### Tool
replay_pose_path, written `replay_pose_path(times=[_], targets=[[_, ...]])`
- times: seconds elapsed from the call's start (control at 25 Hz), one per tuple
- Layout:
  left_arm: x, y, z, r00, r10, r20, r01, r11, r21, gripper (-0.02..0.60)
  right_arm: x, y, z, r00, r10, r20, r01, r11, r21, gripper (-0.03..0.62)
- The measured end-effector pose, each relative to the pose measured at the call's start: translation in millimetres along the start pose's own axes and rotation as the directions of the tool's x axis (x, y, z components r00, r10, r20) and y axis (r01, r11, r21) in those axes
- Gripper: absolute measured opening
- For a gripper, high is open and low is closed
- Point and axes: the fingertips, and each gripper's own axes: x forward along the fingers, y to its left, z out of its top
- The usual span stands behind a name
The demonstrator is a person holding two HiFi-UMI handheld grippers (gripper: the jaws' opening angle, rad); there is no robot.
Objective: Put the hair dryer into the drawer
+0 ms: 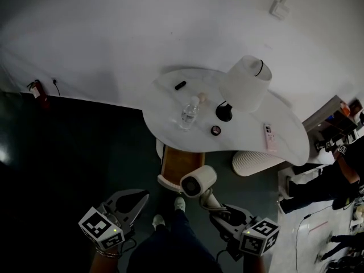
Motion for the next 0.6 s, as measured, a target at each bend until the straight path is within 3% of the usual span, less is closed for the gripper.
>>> replay_pose_path(times=[0.28,0.6], targets=[[17.9,6.9,-1.3,1.0,0.021,0.01,-0.021,1.0,-0.018,0.008,24.0,-17.6,-4.9,0.988,0.075,-0.137,-0.08,0.996,-0.032,0.207],[39.8,25.2,-16.2,0.995,0.088,-0.039,-0.09,0.994,-0.055,0.008,44.6,-50.9,-2.4,0.94,0.129,-0.317,-0.149,0.988,-0.038,0.207]])
